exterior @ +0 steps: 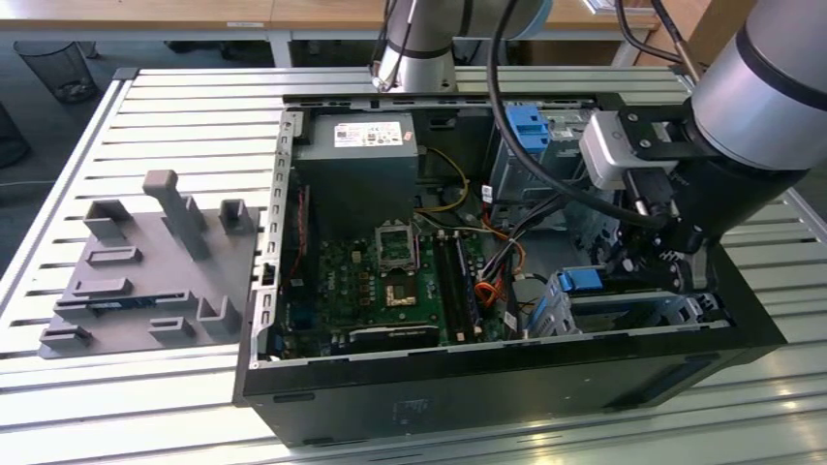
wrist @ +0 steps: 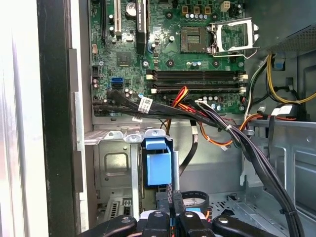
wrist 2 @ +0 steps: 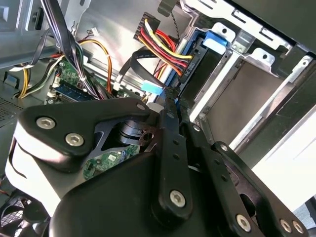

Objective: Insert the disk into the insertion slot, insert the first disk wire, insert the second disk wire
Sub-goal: 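Insert the second disk wire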

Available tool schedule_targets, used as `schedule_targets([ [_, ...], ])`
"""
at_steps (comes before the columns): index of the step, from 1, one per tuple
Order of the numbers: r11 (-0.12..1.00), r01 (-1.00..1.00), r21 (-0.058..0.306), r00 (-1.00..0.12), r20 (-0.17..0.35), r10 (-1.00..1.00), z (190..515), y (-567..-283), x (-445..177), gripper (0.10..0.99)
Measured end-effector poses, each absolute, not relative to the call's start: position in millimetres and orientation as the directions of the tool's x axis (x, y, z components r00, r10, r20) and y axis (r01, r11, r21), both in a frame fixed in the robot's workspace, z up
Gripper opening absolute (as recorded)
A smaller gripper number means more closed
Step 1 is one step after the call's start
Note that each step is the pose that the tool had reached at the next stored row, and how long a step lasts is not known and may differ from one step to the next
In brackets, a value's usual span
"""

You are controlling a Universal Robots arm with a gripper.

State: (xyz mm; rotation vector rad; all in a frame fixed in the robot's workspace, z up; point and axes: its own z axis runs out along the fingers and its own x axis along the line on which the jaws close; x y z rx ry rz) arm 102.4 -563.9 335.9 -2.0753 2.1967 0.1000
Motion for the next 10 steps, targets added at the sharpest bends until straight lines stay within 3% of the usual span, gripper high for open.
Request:
schedule_targets([
  [10,0.059,-0.998,-0.033,-0.054,-0.131,-0.99,334.4,-563.9,104.9,0.149],
])
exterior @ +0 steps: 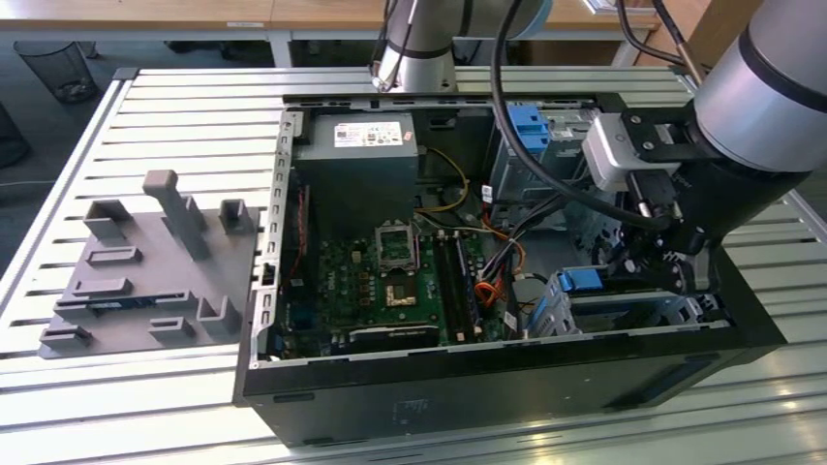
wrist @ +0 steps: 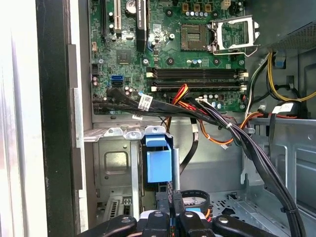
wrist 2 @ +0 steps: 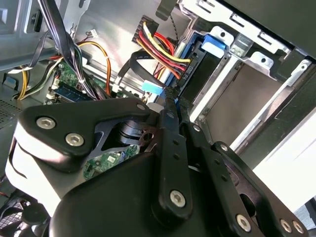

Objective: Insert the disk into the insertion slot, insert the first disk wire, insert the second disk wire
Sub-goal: 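Insert the second disk wire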

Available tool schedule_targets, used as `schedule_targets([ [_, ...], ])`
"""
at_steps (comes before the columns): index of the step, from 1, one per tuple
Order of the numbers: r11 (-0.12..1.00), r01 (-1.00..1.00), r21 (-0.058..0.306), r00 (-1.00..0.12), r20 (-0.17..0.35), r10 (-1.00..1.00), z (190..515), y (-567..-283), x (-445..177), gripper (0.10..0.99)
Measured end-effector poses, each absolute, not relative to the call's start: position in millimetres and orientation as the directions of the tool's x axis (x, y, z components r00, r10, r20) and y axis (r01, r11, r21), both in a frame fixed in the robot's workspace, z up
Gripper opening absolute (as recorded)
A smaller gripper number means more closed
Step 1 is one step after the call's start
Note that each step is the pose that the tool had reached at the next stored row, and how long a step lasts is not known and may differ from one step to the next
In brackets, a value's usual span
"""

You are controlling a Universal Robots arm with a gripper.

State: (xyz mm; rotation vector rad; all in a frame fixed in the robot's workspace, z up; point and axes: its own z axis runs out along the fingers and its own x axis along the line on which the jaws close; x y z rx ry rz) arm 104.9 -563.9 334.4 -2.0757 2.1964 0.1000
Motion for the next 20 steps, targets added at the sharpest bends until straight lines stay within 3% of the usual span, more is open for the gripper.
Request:
schedule_targets([
  [20,0.053,-0.998,-0.033,-0.049,-0.132,-0.99,332.4,-563.8,107.0,0.149],
])
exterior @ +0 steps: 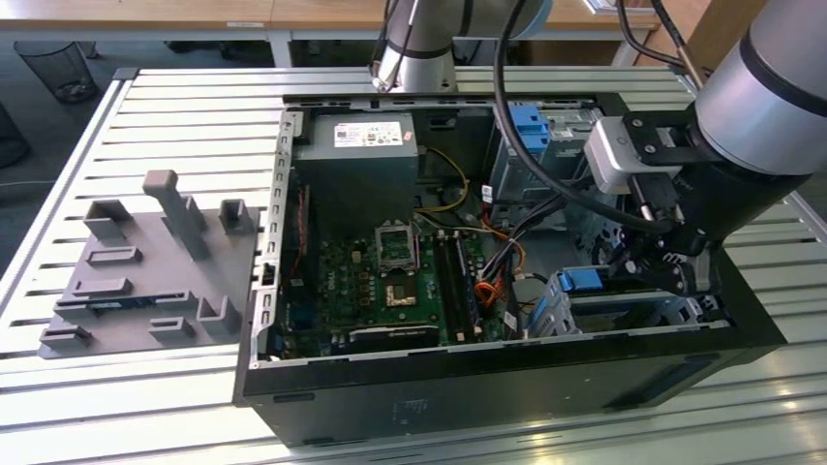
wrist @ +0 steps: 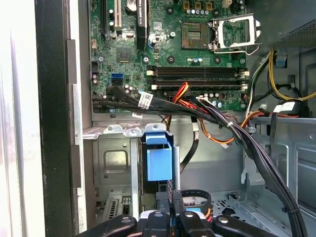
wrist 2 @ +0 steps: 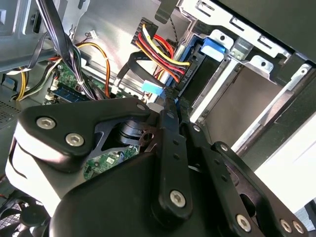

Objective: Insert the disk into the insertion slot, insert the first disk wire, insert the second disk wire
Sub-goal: 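Insert the second disk wire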

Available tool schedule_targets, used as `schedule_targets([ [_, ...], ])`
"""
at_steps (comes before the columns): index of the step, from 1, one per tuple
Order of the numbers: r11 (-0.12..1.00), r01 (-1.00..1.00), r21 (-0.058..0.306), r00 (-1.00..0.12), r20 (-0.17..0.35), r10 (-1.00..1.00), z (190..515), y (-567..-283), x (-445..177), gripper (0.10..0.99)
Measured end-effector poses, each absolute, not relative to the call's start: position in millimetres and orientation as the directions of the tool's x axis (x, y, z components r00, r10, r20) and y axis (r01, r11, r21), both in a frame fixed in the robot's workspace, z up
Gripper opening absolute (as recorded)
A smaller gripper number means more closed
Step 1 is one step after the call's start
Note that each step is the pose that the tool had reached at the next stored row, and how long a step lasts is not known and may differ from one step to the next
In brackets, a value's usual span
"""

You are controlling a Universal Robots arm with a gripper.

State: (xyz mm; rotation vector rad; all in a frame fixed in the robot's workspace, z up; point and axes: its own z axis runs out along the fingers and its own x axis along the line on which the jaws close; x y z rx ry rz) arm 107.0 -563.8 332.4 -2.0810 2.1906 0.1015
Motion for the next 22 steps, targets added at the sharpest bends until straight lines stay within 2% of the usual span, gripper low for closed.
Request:
schedule_targets([
  [22,0.046,-0.998,-0.033,-0.041,-0.132,-0.99,330.6,-563.8,107.3,0.149],
])
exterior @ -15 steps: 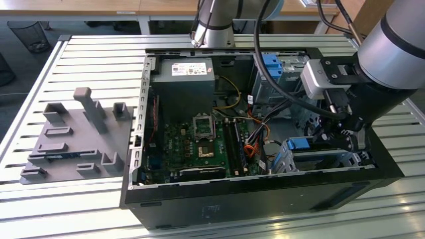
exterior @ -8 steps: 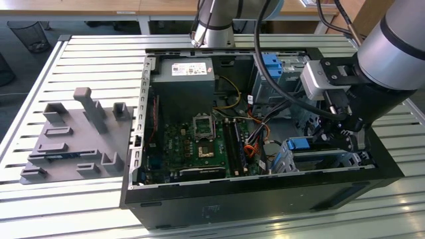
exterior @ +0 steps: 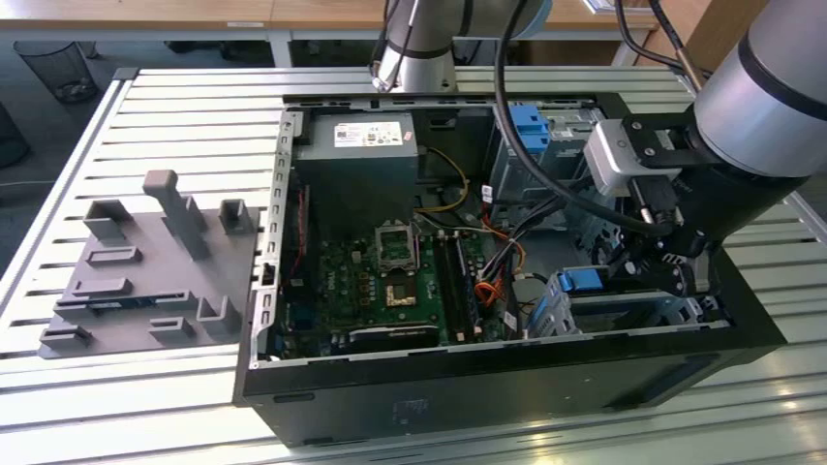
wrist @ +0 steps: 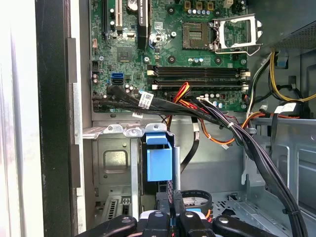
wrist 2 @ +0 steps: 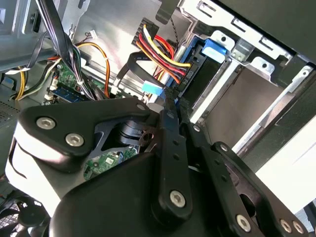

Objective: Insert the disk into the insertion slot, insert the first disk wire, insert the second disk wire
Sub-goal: 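Insert the second disk wire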

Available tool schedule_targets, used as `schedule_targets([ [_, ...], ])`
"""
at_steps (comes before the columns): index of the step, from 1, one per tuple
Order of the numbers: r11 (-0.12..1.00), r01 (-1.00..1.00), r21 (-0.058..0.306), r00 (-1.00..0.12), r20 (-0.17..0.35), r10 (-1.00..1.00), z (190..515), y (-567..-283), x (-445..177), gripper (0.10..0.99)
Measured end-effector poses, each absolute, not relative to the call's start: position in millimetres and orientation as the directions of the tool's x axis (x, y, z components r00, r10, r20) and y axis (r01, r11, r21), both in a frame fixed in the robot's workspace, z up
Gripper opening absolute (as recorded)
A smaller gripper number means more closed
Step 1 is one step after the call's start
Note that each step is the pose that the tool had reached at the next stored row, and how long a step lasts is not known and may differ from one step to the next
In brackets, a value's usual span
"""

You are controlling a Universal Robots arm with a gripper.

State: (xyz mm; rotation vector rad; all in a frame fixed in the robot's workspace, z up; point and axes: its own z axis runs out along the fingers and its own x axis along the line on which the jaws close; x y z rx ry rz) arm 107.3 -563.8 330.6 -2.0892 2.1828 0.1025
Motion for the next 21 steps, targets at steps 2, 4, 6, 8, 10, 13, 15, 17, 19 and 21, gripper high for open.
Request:
schedule_targets([
  [2,0.046,-0.998,-0.033,-0.041,-0.132,-0.99,330.6,-563.8,107.3,0.149],
  [4,0.046,-0.998,-0.033,-0.041,-0.132,-0.99,330.4,-563.7,107.3,0.149],
  [6,0.046,-0.998,-0.033,-0.041,-0.132,-0.99,329.5,-563.7,107.3,0.149],
  [8,0.046,-0.998,-0.033,-0.041,-0.132,-0.99,328.6,-563.8,107.3,0.149],
  [10,0.046,-0.998,-0.033,-0.041,-0.132,-0.99,327.8,-563.8,107.2,0.149],
  [13,0.046,-0.998,-0.033,-0.041,-0.132,-0.99,327.8,-563.8,107.2,0.149],
  [15,0.046,-0.998,-0.033,-0.041,-0.132,-0.99,327.7,-563.8,107.2,0.149],
  [17,0.046,-0.998,-0.033,-0.041,-0.132,-0.99,327.6,-563.8,107.2,0.161],
  [19,0.046,-0.998,-0.033,-0.041,-0.132,-0.99,328.0,-563.8,107.2,0.224],
  [21,0.046,-0.998,-0.033,-0.041,-0.132,-0.99,330.0,-563.8,107.3,0.224],
])
